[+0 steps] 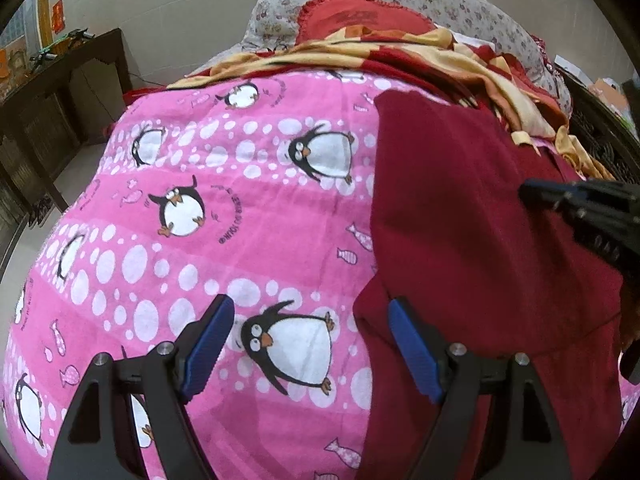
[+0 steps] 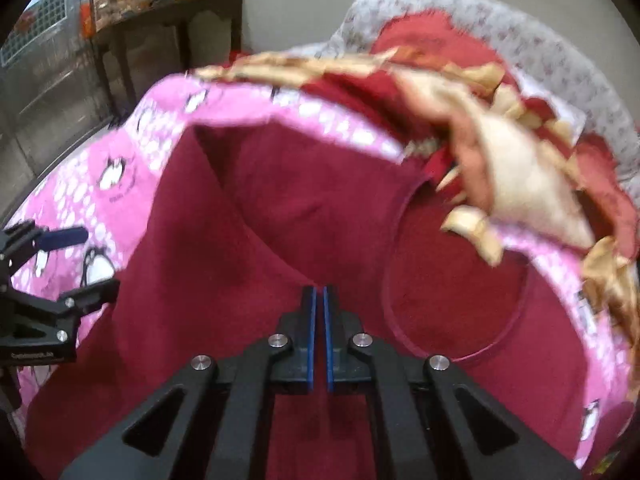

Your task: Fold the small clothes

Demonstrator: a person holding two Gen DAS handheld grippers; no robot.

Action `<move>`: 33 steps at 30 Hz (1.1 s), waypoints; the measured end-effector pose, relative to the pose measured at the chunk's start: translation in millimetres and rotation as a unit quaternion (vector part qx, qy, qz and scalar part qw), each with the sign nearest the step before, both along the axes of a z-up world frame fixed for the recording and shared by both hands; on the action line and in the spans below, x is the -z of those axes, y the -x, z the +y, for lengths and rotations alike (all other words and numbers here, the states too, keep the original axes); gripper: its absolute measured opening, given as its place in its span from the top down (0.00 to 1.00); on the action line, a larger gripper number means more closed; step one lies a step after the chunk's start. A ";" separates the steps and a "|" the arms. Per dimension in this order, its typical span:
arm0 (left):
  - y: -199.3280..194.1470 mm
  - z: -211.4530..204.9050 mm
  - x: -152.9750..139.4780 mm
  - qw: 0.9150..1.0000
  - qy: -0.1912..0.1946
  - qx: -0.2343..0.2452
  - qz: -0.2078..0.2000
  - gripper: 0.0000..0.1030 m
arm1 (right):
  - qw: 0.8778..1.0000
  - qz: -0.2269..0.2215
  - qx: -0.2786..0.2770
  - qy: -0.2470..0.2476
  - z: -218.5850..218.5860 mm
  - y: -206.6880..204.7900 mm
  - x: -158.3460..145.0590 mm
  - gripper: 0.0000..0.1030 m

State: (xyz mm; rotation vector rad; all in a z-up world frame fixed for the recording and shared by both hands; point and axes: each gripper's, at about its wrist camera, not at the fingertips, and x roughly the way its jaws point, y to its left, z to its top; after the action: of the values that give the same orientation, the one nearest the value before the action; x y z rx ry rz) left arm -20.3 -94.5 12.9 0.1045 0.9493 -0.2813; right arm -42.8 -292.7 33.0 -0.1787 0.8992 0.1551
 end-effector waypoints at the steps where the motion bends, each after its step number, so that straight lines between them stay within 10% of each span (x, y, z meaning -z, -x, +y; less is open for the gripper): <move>1: -0.3 0.1 -0.4 1.000 -0.001 -0.001 -0.002 0.19 | 1.000 -0.012 0.012 -0.004 -3.9 0.6 -6.1 0.80; 12: -1.3 -0.6 -7.5 1.000 -0.007 -0.005 -0.002 0.19 | 0.996 -0.004 0.090 -0.024 -15.3 -4.9 5.0 0.74; 22: -3.6 -21.0 -31.7 0.999 0.013 0.008 -0.029 0.19 | 0.987 -0.029 0.154 -0.018 -65.6 91.5 -3.0 0.65; 33: -19.4 -59.8 11.5 0.999 -0.014 0.032 0.027 0.19 | 0.959 -0.052 0.270 -0.059 -155.0 154.0 -4.1 0.53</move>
State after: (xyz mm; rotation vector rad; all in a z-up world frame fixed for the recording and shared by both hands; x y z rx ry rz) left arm -0.9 -154.3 1.4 0.1545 1.0050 -0.3304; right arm -196.8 -447.7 37.1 0.1730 0.8017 -0.3073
